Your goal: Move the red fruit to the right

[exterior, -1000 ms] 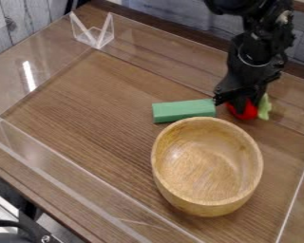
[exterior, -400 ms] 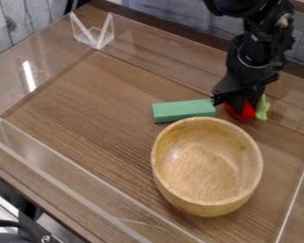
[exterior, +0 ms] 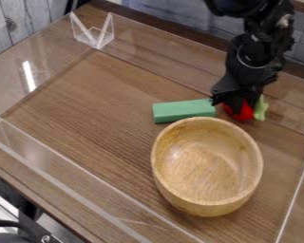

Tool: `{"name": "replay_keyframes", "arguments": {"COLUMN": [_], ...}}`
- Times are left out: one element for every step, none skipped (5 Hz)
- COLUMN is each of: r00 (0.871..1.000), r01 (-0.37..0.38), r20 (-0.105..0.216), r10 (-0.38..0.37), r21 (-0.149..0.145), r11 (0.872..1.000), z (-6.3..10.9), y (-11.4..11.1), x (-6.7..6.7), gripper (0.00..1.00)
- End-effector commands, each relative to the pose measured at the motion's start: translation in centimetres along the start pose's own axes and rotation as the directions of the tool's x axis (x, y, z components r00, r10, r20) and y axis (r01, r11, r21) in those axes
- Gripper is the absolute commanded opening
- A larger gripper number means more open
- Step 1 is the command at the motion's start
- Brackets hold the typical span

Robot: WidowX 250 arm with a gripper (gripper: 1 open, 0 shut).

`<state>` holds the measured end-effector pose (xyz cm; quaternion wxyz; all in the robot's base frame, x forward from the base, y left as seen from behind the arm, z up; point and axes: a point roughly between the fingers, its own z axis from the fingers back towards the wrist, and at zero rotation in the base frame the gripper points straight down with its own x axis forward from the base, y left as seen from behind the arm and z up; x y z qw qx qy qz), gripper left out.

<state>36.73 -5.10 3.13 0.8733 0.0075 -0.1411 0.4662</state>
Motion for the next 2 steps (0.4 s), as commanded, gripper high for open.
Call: {"name": "replay_keyframes", "arguments": {"r00": [0.999, 0.999], "r01": [-0.034, -0.032], "r20": [0.020, 0.022], "r10": [0.034, 0.032], "r21": [0.016, 0.028], "r11": [0.999, 0.999], "z": [-0.32, -0.43], "y": [0.17, 0.23], "x": [2.02, 2.18], "gripper": [0.00, 1.00]}}
